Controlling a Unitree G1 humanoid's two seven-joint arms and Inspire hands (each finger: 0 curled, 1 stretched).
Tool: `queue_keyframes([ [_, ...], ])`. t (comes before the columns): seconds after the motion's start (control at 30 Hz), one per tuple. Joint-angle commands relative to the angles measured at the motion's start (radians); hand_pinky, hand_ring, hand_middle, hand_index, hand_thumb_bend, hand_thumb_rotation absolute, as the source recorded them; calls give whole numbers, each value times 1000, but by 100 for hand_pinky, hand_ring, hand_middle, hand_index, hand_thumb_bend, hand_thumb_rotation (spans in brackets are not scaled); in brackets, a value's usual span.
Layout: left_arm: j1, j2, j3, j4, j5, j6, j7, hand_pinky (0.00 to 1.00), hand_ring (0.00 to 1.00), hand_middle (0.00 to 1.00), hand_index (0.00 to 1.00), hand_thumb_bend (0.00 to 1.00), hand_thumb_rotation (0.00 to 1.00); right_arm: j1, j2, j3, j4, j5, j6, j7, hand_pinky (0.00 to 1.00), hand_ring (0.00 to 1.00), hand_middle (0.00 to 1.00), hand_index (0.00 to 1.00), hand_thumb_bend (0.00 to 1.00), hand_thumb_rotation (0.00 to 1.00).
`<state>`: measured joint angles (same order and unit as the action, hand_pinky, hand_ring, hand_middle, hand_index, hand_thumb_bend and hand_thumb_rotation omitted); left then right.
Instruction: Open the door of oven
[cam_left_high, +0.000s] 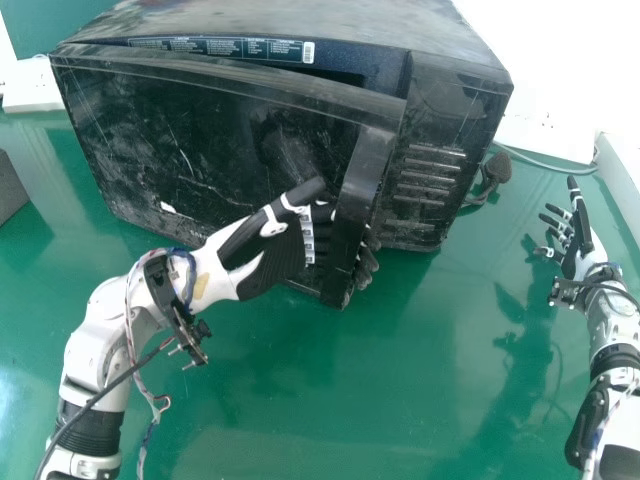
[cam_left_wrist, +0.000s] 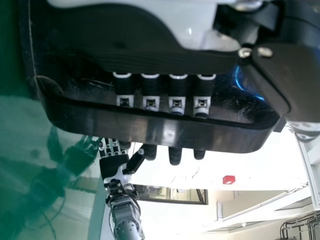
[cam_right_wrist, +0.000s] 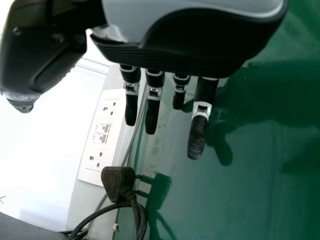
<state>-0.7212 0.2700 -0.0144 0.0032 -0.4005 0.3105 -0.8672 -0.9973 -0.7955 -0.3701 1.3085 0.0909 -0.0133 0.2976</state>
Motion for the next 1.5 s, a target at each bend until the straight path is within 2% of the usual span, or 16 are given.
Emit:
queue_keyframes([
  [0.0, -7, -5, 24, -42, -48, -14, -2, 23, 33, 44, 59, 100, 86, 56, 26, 10, 36, -13, 49, 9, 64, 71, 79, 82, 100, 96],
  [0.17, -3, 2, 30, -46, -67, 15, 5, 23, 32, 42, 57, 100, 85, 51, 28, 10, 35, -12, 56, 13, 66, 73, 78, 83, 100, 97],
  [0.3, 9, 5, 41, -43, -79, 7, -4, 22, 30, 42, 57, 100, 84, 53, 28, 15, 35, -17, 50, 8, 70, 73, 80, 84, 100, 99],
  [0.37, 15, 7, 46, -41, -83, 7, -8, 22, 30, 42, 57, 100, 83, 50, 29, 12, 35, -13, 52, 6, 62, 66, 75, 82, 100, 97],
  [0.5, 33, 23, 50, -52, -84, 8, -10, 22, 30, 42, 58, 100, 82, 54, 23, 9, 36, -10, 55, 25, 68, 76, 82, 84, 100, 98],
  [0.6, 50, 25, 57, -50, -90, -1, -17, 22, 30, 41, 58, 100, 81, 51, 24, 13, 35, -14, 56, 15, 66, 74, 81, 84, 100, 98],
  [0.73, 66, 28, 68, -49, -88, -15, -23, 22, 29, 40, 58, 100, 81, 50, 25, 11, 36, -11, 59, 8, 72, 77, 82, 86, 100, 99],
  [0.8, 75, 35, 69, -58, -83, -13, -22, 22, 29, 40, 58, 100, 82, 52, 23, 12, 35, -12, 56, 15, 70, 75, 80, 85, 100, 98],
  [0.87, 84, 37, 71, -63, -86, -19, -31, 22, 30, 41, 57, 100, 82, 53, 22, 16, 35, -16, 54, 14, 74, 77, 83, 85, 99, 100],
  [0.93, 92, 37, 70, -70, -86, -30, -36, 22, 30, 41, 55, 100, 82, 52, 21, 18, 36, -18, 56, 9, 70, 77, 85, 87, 99, 100],
  [1.1, 108, 51, 70, -115, -91, -13, -23, 21, 28, 39, 47, 100, 80, 51, 22, 12, 37, -12, 60, 4, 75, 80, 85, 87, 97, 100],
  [1.27, 122, 69, 77, -140, -110, 22, -16, 22, 30, 39, 46, 100, 79, 49, 23, 6, 36, -6, 66, 2, 61, 67, 80, 85, 96, 100],
  [1.3, 125, 69, 78, -140, -111, 19, -17, 21, 30, 39, 46, 100, 79, 49, 23, 7, 35, -6, 66, 3, 61, 67, 80, 85, 96, 100],
  [1.37, 130, 70, 81, -137, -117, 15, -20, 21, 29, 39, 45, 100, 79, 46, 23, 3, 35, -3, 72, 0, 67, 72, 81, 85, 94, 100],
  [1.47, 135, 76, 85, -127, -130, 13, -40, 21, 27, 37, 43, 100, 79, 46, 24, 7, 33, -7, 68, -5, 64, 70, 81, 86, 94, 100],
])
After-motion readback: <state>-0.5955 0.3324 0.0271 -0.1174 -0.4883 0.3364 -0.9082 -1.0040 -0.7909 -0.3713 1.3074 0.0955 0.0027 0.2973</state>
